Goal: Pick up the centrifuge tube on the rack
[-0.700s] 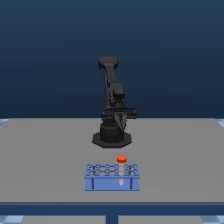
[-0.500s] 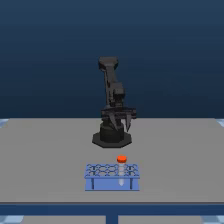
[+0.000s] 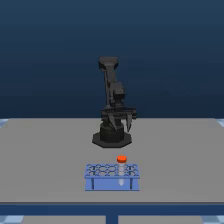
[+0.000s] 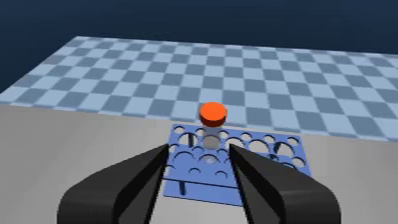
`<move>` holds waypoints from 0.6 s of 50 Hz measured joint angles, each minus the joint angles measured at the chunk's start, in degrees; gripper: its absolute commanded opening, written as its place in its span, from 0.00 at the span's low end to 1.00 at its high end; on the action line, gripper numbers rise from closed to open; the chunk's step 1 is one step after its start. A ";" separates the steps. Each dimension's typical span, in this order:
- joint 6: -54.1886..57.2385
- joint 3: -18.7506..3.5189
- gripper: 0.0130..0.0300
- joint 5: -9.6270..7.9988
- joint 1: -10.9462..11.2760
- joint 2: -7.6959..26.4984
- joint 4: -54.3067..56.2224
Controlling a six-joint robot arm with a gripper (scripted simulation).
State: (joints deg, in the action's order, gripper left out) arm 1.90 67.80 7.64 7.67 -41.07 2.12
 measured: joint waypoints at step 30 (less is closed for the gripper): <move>11.17 -5.28 1.00 1.43 0.36 9.75 13.04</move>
State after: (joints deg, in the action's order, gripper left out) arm 13.07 62.53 9.06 8.03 -31.32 15.15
